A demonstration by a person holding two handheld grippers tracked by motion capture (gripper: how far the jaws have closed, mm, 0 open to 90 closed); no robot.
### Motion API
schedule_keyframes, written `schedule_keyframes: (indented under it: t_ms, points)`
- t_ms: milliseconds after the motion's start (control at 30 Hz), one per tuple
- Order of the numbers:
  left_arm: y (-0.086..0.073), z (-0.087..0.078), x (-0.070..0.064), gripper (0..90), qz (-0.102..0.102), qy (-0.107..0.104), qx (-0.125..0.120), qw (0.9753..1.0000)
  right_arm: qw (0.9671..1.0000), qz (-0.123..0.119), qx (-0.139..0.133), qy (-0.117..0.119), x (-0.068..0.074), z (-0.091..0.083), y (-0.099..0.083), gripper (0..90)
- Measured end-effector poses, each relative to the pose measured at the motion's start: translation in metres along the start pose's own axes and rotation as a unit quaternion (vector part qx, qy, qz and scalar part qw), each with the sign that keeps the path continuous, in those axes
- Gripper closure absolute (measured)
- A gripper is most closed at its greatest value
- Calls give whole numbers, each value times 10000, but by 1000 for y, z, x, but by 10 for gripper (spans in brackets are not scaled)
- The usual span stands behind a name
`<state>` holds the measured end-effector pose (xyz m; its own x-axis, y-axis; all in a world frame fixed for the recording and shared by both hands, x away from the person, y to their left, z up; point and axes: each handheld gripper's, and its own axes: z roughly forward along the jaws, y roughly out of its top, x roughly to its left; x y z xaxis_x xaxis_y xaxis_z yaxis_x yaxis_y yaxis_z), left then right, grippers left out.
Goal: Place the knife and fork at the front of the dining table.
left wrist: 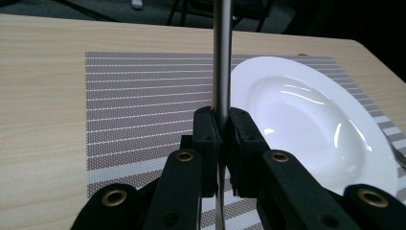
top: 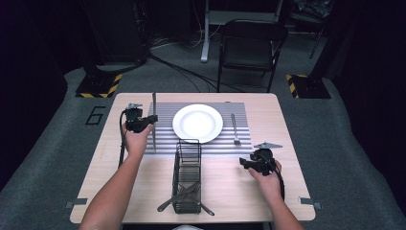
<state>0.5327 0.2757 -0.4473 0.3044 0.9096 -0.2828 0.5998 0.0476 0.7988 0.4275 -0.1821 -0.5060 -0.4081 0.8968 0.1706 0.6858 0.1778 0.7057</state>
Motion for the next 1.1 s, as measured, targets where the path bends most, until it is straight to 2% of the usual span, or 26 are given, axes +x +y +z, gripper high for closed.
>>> schedule_keyframes:
  t_ms: [167, 400, 700, 800, 833, 900, 933, 1033, 1100]
  points:
    - [3, 8, -3, 826, 73, 88, 8, 9999, 10000, 8, 12, 6, -1, 0, 0, 442]
    - [7, 19, -11, 827, -23, 204, -100, 9997, 10000, 5, 17, 35, 0, 0, 0, 442]
    - [6, 40, -14, 826, -67, 534, 119, 9985, 9999, 98, -41, 56, -3, -2, 0, 442]
    - [6, 49, -15, 826, -175, 733, 177, 9970, 9999, 96, -21, 74, -3, -2, -1, 442]
    - [6, 49, -15, 826, -175, 733, 177, 9970, 9999, 96, -21, 74, -3, -2, -1, 442]
    - [4, 54, -15, 826, -312, 787, 153, 9963, 9999, 69, -18, 86, -4, -2, -1, 441]
    - [2, 58, -15, 826, -347, 873, 208, 9954, 9999, 78, -41, 89, -4, -2, -1, 441]
    - [-1, 63, -14, 826, -367, 929, 272, 9946, 9999, 75, -43, 92, -4, -2, -1, 442]
    - [-6, 70, -11, 825, -501, 951, 309, 9937, 9999, 73, -53, 94, -4, -2, -1, 442]
